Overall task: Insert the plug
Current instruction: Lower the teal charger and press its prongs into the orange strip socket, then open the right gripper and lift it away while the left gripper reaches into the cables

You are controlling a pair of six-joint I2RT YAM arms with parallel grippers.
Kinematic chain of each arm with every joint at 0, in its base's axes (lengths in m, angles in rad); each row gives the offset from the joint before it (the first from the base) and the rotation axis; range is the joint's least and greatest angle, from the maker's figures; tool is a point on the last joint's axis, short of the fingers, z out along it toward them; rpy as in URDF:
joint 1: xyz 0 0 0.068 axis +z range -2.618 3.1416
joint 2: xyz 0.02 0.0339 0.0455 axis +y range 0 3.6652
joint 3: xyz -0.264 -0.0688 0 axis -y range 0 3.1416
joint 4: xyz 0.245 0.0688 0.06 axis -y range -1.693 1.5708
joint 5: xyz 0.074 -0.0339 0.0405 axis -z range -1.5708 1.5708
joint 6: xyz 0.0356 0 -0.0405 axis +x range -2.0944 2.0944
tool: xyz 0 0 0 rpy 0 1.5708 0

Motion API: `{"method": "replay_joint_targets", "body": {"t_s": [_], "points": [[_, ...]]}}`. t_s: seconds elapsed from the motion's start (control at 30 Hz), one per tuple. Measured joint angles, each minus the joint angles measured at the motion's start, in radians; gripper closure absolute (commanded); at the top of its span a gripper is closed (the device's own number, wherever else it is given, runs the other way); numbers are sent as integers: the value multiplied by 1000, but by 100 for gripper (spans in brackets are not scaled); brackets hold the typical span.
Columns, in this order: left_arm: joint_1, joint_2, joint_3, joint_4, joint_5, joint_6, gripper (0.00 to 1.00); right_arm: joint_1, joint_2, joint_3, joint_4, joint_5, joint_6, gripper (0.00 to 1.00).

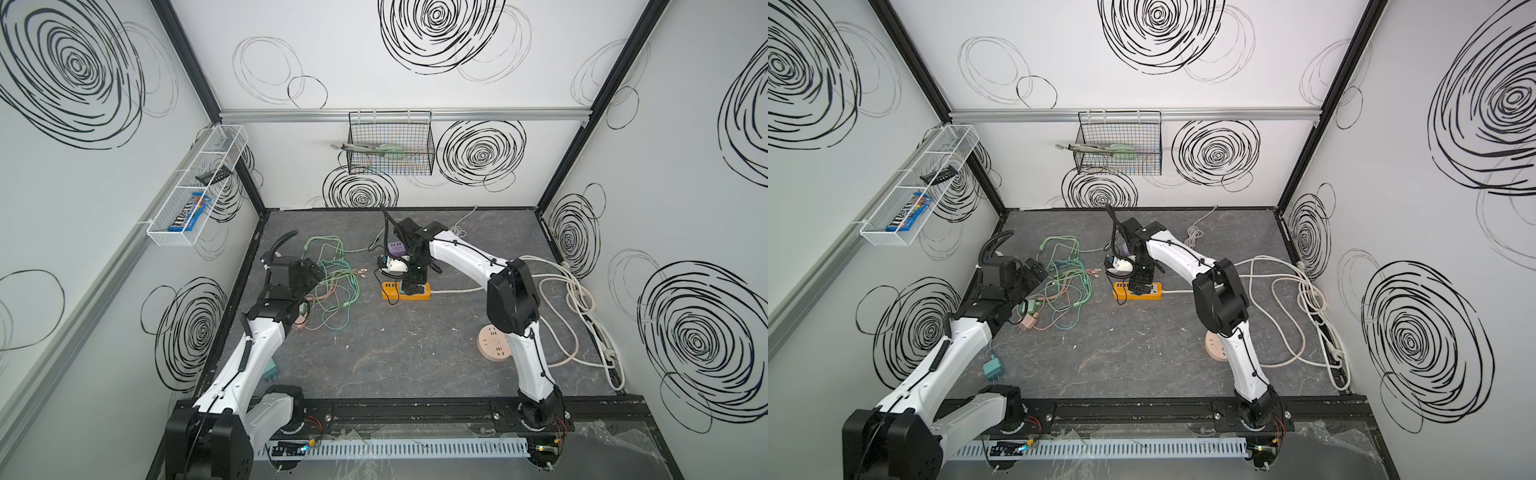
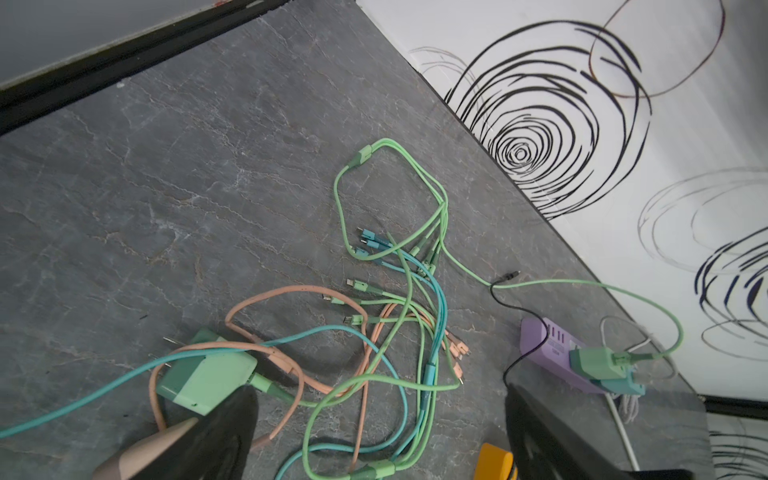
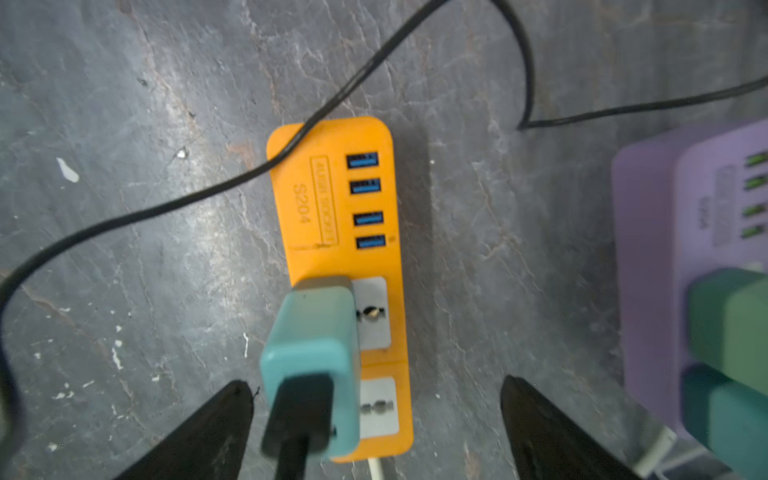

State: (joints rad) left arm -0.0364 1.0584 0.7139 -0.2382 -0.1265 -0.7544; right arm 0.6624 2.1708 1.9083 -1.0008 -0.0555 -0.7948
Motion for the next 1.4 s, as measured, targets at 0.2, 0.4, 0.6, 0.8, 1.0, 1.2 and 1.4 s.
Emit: {"method": "replay_joint_targets", "body": {"t_s": [0.2,0.4,0.6,0.8,1.0,1.2,1.4], "points": [[1,55,60,-97,-46,76,4,-19,-131,-142,84,33,-13,3],[74,87,51,-149,-79,58,4,-34,-263,-323,212,50,-17,3],[198,106,-64,-93,1,-2,4,-54,-472,-531,399,19,-10,3],[213,171,-128,-53,68,-40,4,-103,-689,-742,639,-43,43,3],[204,201,-178,26,156,-44,4,-189,-819,-922,933,-31,175,3],[36,211,-185,53,213,-51,4,-232,-849,-967,1141,16,304,3],[-178,211,-146,-28,134,-6,4,-249,-849,-971,1239,48,396,3]]}}
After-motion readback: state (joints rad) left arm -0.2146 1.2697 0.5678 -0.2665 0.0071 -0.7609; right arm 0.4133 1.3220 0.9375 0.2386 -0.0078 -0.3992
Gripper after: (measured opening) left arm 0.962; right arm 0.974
